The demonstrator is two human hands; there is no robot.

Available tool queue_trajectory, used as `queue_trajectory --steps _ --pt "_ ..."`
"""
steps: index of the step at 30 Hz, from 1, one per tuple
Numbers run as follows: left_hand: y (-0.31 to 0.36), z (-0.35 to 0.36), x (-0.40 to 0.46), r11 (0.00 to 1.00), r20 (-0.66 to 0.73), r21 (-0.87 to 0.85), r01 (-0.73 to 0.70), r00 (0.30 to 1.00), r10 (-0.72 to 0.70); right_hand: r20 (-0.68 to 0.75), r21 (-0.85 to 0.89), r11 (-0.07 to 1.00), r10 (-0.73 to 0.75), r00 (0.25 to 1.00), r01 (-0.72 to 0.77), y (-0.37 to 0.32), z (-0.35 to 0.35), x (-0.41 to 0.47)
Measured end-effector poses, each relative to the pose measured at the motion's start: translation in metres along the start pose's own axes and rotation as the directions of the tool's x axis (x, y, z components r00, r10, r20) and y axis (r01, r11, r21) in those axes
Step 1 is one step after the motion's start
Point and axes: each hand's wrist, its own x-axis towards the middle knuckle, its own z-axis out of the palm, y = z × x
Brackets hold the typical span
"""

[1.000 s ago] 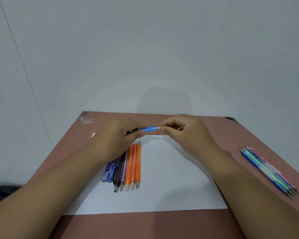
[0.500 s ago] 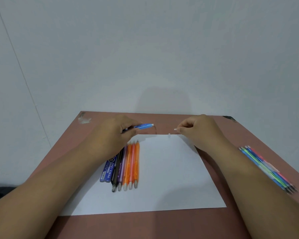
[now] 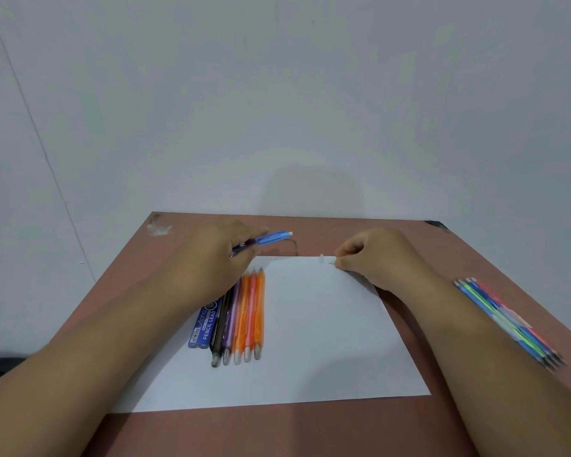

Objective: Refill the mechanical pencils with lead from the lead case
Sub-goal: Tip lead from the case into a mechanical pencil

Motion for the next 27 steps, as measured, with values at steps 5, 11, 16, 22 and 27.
queue_trajectory --steps 5,11,16,22,27 --pt "0.003 0.001 0.001 0.999 -0.034 0.005 -0.035 0.999 0.036 -0.158 0.179 0.964 -0.169 0.973 0.196 -0.013 0.002 -0.005" --pt "0.010 0.004 0.000 0.994 -0.074 -0.028 -0.109 0.992 0.106 -0.133 0.395 0.874 -0.252 0.959 0.284 -0.029 0.015 -0.016" --pt "0.010 0.006 0.001 0.993 -0.091 -0.015 -0.118 0.989 0.117 -0.149 0.465 0.851 -0.195 0.969 0.243 -0.033 0.015 -0.012" --pt "0.004 0.004 0.003 1.000 -0.124 -0.010 0.017 0.992 -0.019 -0.249 0.525 0.836 -0.030 0.968 0.161 -0.012 0.003 0.004" --pt "0.000 -0.001 0.003 0.996 -0.118 -0.003 0.092 0.989 -0.092 -0.220 0.436 0.899 0.063 0.973 0.040 0.007 0.008 0.013"
